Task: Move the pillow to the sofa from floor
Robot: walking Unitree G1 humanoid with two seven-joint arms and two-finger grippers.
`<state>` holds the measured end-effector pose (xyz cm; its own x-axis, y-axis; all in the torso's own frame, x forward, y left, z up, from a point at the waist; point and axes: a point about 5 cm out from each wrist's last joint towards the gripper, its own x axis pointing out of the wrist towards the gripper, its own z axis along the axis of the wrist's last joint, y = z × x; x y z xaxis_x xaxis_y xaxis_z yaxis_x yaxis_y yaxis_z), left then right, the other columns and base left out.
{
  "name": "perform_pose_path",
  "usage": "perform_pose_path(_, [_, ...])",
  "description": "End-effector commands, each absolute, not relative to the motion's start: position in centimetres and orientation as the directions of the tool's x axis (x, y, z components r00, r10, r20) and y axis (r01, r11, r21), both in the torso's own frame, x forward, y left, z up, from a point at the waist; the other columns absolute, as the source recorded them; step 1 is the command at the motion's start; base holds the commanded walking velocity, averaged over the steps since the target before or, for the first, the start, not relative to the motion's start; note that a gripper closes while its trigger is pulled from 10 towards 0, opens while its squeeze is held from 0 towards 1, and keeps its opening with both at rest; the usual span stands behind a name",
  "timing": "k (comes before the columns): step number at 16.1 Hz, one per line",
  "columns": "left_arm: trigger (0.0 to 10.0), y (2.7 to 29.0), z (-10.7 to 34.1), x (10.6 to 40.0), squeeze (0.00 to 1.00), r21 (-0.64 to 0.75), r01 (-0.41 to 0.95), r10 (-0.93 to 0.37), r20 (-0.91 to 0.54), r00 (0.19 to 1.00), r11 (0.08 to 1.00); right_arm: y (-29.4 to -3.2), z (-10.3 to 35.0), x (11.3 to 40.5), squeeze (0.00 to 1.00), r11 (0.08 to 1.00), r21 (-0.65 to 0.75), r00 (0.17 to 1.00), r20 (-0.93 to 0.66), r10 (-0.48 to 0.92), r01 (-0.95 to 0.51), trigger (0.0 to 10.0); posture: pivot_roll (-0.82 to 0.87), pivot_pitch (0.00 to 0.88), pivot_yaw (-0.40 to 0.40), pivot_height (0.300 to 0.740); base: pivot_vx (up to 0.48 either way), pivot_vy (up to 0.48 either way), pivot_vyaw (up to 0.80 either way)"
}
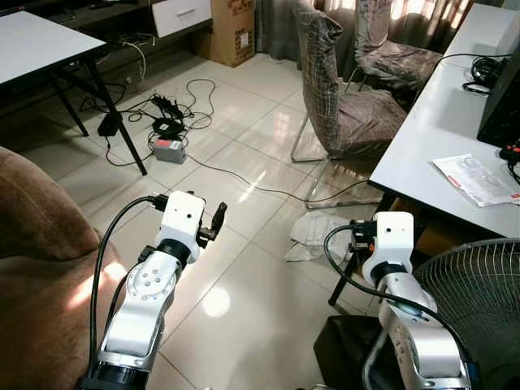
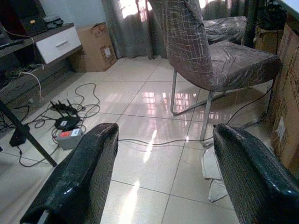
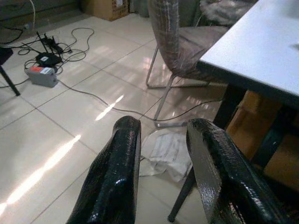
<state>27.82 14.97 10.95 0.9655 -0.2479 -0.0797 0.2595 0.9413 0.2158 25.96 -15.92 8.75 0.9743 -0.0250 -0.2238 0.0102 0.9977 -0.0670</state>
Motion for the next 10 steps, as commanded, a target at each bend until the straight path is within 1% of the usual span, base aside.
perform_pose_path(1, [10.0,14.85,10.9,27.89,0.0,0.223,0.264,-0.252,-0.082,0.964,0.938,-15.97,8.66,25.78,0.0,0.995,-0.096,0.976,-0.213,-0.032,0.012,10.0,-0.06,0.0,-0.01,0.74,0.0,0.0,0.0])
perform_pose_path(2, [10.0,14.87,10.89,27.87,0.0,0.222,0.263,-0.251,-0.082,0.965,0.939,-16.03,8.66,25.76,0.0,0.995,-0.103,0.977,-0.212,-0.039,0.017,10.0,-0.06,0.0,-0.01,0.74,0.0,0.0,0.0])
perform_pose_path(3, [10.0,14.91,10.9,27.82,0.0,0.221,0.263,-0.251,-0.081,0.965,0.939,-15.94,8.7,25.82,0.0,0.99,-0.143,0.98,-0.196,-0.014,-0.015,10.0,-0.06,0.0,-0.011,0.74,0.0,0.0,0.71])
perform_pose_path(5, [10.0,14.93,10.91,27.82,0.0,0.22,0.263,-0.252,-0.08,0.964,0.939,-15.52,8.95,25.85,0.0,0.986,-0.157,0.983,-0.18,0.019,-0.048,10.0,-0.06,0.0,-0.01,0.74,0.0,0.0,0.8])
perform_pose_path(10, [10.0,15.05,10.94,27.83,0.0,0.219,0.267,-0.256,-0.079,0.963,0.938,-15.05,8.89,25.81,0.0,0.987,-0.142,0.984,-0.171,0.054,-0.079,10.0,-0.06,0.009,-0.006,0.74,0.0,0.0,0.8])
